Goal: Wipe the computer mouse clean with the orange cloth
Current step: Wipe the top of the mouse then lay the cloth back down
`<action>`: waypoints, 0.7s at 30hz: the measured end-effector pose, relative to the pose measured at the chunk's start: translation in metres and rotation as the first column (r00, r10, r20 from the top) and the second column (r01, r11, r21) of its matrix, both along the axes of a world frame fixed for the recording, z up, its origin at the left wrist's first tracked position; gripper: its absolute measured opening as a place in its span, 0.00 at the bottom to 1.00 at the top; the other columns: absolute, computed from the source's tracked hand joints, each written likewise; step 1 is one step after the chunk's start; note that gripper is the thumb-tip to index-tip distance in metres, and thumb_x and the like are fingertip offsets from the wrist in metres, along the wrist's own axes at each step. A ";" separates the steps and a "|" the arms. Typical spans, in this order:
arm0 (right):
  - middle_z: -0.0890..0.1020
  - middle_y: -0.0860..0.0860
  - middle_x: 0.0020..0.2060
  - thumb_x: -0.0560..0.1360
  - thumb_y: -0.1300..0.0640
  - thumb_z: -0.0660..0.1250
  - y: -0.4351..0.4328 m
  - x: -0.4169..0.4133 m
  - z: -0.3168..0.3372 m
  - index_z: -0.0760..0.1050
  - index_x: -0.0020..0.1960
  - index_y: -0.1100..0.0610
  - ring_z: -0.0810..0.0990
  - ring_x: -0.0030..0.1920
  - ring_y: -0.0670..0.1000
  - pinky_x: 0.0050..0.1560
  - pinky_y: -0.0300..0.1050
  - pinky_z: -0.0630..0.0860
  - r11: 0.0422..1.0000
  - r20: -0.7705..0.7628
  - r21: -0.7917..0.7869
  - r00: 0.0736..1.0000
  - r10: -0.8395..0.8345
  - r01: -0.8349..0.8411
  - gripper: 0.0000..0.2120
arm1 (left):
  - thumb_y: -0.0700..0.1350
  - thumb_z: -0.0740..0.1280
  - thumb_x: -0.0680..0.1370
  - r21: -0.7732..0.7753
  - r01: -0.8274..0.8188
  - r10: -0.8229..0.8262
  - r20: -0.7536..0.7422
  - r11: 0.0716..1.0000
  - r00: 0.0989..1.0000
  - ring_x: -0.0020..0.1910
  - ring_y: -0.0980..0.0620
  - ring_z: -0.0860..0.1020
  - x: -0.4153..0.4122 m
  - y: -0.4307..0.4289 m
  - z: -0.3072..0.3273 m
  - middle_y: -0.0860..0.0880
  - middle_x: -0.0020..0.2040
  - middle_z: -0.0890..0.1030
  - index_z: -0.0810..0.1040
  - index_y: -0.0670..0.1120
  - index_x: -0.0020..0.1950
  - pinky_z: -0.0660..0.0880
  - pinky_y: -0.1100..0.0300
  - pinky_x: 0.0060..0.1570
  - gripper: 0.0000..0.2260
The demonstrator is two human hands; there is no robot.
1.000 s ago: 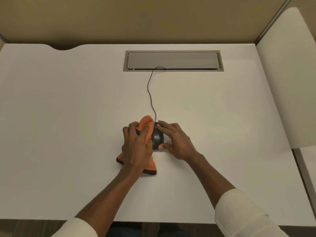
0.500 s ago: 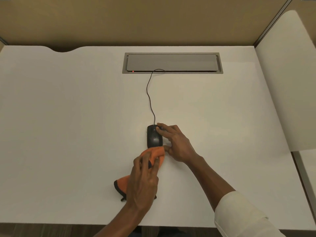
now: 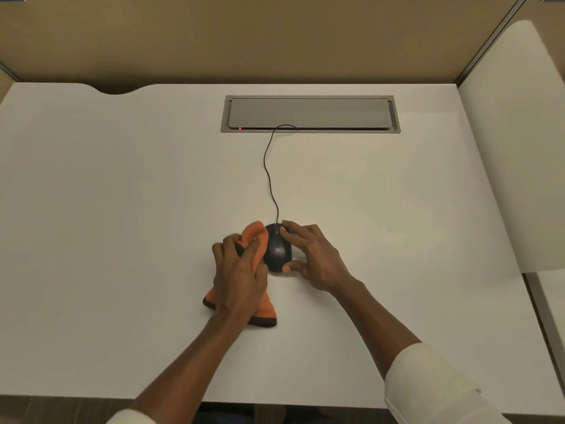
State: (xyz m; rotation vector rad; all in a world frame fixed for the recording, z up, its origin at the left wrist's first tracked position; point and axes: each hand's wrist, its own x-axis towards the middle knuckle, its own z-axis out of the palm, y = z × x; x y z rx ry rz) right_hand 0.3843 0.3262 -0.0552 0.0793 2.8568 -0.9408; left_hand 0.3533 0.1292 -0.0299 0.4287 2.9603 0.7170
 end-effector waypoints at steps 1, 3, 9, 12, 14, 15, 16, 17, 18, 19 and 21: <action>0.64 0.40 0.81 0.74 0.45 0.76 0.000 0.000 0.000 0.65 0.81 0.46 0.66 0.73 0.51 0.57 0.51 0.79 1.000 0.000 0.001 1.000 -0.001 0.001 0.40 | 0.43 0.73 0.76 -0.008 -0.002 0.002 0.020 1.000 1.000 0.63 0.41 0.71 -0.011 0.003 0.000 0.42 0.65 0.75 0.80 0.50 0.71 0.82 0.49 0.43 0.23; 0.64 0.39 0.81 0.74 0.45 0.76 0.001 -0.001 0.000 0.64 0.81 0.46 0.65 0.73 0.50 0.57 0.52 0.80 1.000 0.003 0.004 1.000 -0.002 0.002 0.40 | 0.46 0.71 0.77 -0.025 0.005 -0.004 0.053 1.000 0.999 0.64 0.43 0.70 -0.033 0.009 0.000 0.45 0.65 0.75 0.80 0.50 0.71 0.82 0.47 0.49 0.21; 0.64 0.41 0.81 0.74 0.43 0.76 0.001 -0.001 -0.002 0.64 0.82 0.47 0.66 0.73 0.52 0.58 0.54 0.80 1.000 0.003 0.003 1.000 0.002 -0.002 0.40 | 0.51 0.69 0.81 0.031 -0.016 0.010 0.201 0.999 0.980 0.64 0.44 0.75 -0.065 0.015 0.008 0.45 0.66 0.77 0.78 0.50 0.74 0.74 0.54 0.62 0.21; 0.64 0.41 0.81 0.74 0.43 0.76 0.000 -0.001 -0.004 0.64 0.82 0.47 0.66 0.74 0.52 0.59 0.54 0.80 1.000 0.000 0.002 1.000 -0.002 0.002 0.40 | 0.50 0.69 0.81 0.074 -0.017 -0.001 0.238 0.997 0.971 0.62 0.44 0.78 -0.050 0.007 0.013 0.45 0.66 0.78 0.78 0.49 0.73 0.76 0.53 0.62 0.21; 0.64 0.42 0.81 0.74 0.44 0.76 0.000 -0.002 -0.004 0.64 0.82 0.47 0.65 0.74 0.52 0.60 0.54 0.79 1.000 -0.001 0.004 1.000 -0.005 0.005 0.40 | 0.49 0.69 0.81 0.100 -0.053 0.025 0.265 0.994 0.964 0.61 0.44 0.79 -0.034 0.001 0.017 0.45 0.65 0.78 0.78 0.48 0.73 0.76 0.53 0.60 0.21; 0.64 0.42 0.81 0.74 0.44 0.76 0.000 -0.002 -0.004 0.64 0.82 0.48 0.65 0.74 0.52 0.61 0.54 0.79 1.000 0.001 0.005 1.000 -0.005 0.005 0.40 | 0.48 0.69 0.80 0.107 -0.075 0.042 0.278 0.991 0.960 0.60 0.44 0.79 -0.024 -0.002 0.020 0.45 0.64 0.78 0.77 0.47 0.73 0.76 0.54 0.60 0.21; 0.64 0.42 0.81 0.74 0.44 0.76 0.000 -0.002 -0.004 0.64 0.82 0.48 0.65 0.74 0.52 0.61 0.54 0.79 1.000 0.003 0.004 1.000 -0.005 0.005 0.40 | 0.48 0.70 0.81 0.107 -0.095 0.060 0.296 0.990 0.953 0.60 0.45 0.79 -0.015 -0.005 0.022 0.46 0.64 0.79 0.77 0.47 0.73 0.76 0.54 0.59 0.21; 0.64 0.42 0.81 0.74 0.43 0.75 0.000 -0.002 -0.004 0.64 0.82 0.48 0.65 0.74 0.52 0.61 0.54 0.79 1.000 0.005 0.002 1.000 -0.005 0.005 0.40 | 0.48 0.69 0.81 0.103 -0.115 0.077 0.317 0.988 0.945 0.60 0.45 0.79 -0.007 -0.007 0.023 0.46 0.64 0.79 0.77 0.47 0.73 0.76 0.55 0.60 0.21; 0.64 0.42 0.81 0.74 0.43 0.75 0.001 -0.002 -0.004 0.65 0.81 0.48 0.65 0.74 0.52 0.61 0.55 0.79 1.000 0.006 -0.001 1.000 -0.003 0.003 0.39 | 0.48 0.69 0.81 0.102 -0.134 0.092 0.341 0.986 0.935 0.60 0.46 0.79 -0.001 -0.009 0.023 0.46 0.64 0.79 0.77 0.46 0.73 0.76 0.54 0.60 0.21; 0.64 0.42 0.81 0.74 0.43 0.75 0.001 -0.001 -0.005 0.65 0.81 0.48 0.65 0.74 0.52 0.61 0.55 0.79 1.000 0.007 -0.005 1.000 -0.002 0.002 0.40 | 0.48 0.69 0.81 0.103 -0.154 0.106 0.367 0.983 0.924 0.60 0.45 0.79 0.003 -0.012 0.023 0.46 0.65 0.79 0.76 0.46 0.73 0.77 0.54 0.61 0.21; 0.64 0.42 0.81 0.74 0.43 0.75 0.001 -0.001 -0.006 0.65 0.82 0.48 0.66 0.74 0.52 0.61 0.56 0.79 1.000 0.007 -0.006 1.000 -0.001 0.001 0.40 | 0.49 0.69 0.81 0.110 -0.199 0.138 0.412 0.974 0.901 0.60 0.45 0.80 0.004 -0.013 0.022 0.46 0.64 0.80 0.76 0.46 0.73 0.76 0.53 0.62 0.20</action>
